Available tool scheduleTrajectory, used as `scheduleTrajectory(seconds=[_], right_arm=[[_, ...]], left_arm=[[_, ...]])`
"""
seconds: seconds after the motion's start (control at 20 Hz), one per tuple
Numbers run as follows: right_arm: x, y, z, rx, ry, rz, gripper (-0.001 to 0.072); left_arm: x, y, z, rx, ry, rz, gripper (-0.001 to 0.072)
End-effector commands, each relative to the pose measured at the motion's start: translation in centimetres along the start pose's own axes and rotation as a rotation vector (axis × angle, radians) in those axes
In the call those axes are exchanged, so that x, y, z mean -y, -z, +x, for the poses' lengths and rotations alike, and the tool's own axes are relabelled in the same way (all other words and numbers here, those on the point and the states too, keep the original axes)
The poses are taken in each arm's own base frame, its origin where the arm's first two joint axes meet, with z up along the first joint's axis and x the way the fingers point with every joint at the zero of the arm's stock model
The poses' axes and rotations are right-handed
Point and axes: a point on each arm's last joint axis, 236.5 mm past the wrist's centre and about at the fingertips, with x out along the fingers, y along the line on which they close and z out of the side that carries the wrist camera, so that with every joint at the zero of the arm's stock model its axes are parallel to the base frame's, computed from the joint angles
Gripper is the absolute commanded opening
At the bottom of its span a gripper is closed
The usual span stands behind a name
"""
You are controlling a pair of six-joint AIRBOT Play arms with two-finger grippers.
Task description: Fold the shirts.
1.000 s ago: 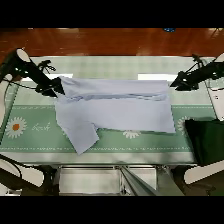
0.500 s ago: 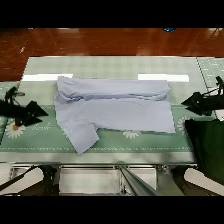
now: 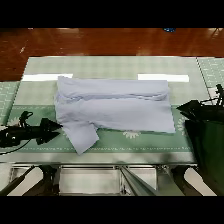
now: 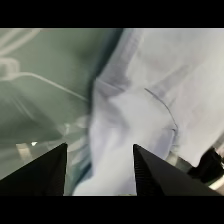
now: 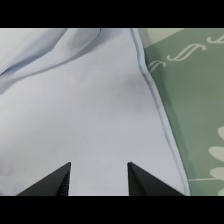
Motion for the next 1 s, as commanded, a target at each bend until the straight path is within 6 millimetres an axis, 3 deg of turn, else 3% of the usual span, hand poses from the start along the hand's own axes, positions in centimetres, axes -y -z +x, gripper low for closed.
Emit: scheduleTrajectory(seconds=[0.0,0.1,0.15,0.2,0.3,0.35,0.45,0.55,0.95], right_arm=[[-1.0,0.1,-0.2,0.009,-0.038,0.026,0.0416],[-1.4,-0.3,-0.2,0.024,-0.057,0.041,0.0416],[-1.1,-0.1,-0.2,0.016,-0.043,0.044,0.0416],[0.2,0.5,-0.2,-0.006,0.01,0.046,0.0416],[4.1,2.9,-0.4,-0.096,0.176,0.088,0.0416],[5.2,4.5,-0.5,-0.15,0.216,0.104,0.0416],[5.9,7.2,0.0,-0.233,0.223,0.13,0.0416],[6.7,8.7,0.8,-0.259,0.229,0.164,0.0416],[8.1,8.8,2.8,-0.264,0.233,0.269,0.0416]], left_arm=[[0.7,1.1,3.2,-0.008,-0.016,0.041,0.0508],[0.9,1.0,4.7,0.002,-0.046,0.07,0.0501],[1.2,1.0,5.1,0.006,-0.041,0.067,0.0303],[1.4,0.9,5.1,0.011,-0.035,0.069,0.0018],[1.8,1.1,4.9,-0.003,-0.019,0.096,0.0018],[2.0,1.4,4.8,-0.018,-0.012,0.118,0.0017],[2.3,1.9,4.8,-0.039,-0.003,0.128,0.0018],[2.3,2.1,4.8,-0.048,0.0,0.128,0.0018],[2.4,2.6,4.8,-0.068,0.005,0.13,0.0017]])
